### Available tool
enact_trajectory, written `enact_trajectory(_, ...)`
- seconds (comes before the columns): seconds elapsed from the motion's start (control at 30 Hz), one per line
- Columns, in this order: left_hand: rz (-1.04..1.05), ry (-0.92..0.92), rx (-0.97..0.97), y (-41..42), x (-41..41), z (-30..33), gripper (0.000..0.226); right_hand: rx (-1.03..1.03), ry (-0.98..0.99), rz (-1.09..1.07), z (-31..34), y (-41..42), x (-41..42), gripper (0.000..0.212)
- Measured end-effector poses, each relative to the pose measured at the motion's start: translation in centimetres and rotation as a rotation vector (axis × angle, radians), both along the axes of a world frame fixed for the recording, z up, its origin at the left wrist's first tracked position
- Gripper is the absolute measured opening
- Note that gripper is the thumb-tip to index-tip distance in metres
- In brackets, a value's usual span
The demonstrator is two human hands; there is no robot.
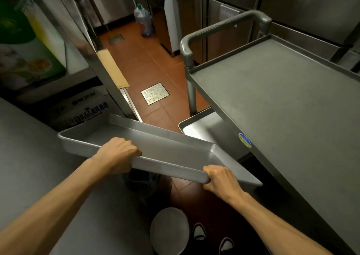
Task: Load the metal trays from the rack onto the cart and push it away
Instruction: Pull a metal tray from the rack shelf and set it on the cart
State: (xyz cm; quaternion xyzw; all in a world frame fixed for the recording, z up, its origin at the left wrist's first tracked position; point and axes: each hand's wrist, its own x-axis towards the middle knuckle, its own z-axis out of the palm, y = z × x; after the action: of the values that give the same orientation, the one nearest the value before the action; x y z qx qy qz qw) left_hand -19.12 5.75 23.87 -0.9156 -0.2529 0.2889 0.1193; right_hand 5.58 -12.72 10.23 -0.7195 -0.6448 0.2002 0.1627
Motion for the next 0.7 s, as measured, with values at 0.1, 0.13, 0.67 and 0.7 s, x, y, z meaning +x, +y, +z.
enact_trajectory(0.1,-0.014,0.022,0.024,0.5,1.0,2.9,0.033,0.073,0.014,-0.037,1.2,0.5,0.5,0.022)
enact_trajectory(0.13,-0.014,0.02,0.037,0.5,1.2,4.0,0.034,0.098,0.014,-0.039,2.0,0.8,0.8,0.022)
enact_trajectory(0.67,0.114,-0.029,0.27,-9.9,1.7,14.3,0.032,0.356,0.01,0.066,9.4,-2.6,2.9,0.027)
enact_trajectory(0.7,0.122,-0.026,0.285,-11.0,1.7,15.1,0.031,0.377,0.017,0.069,9.8,-3.3,2.9,0.029)
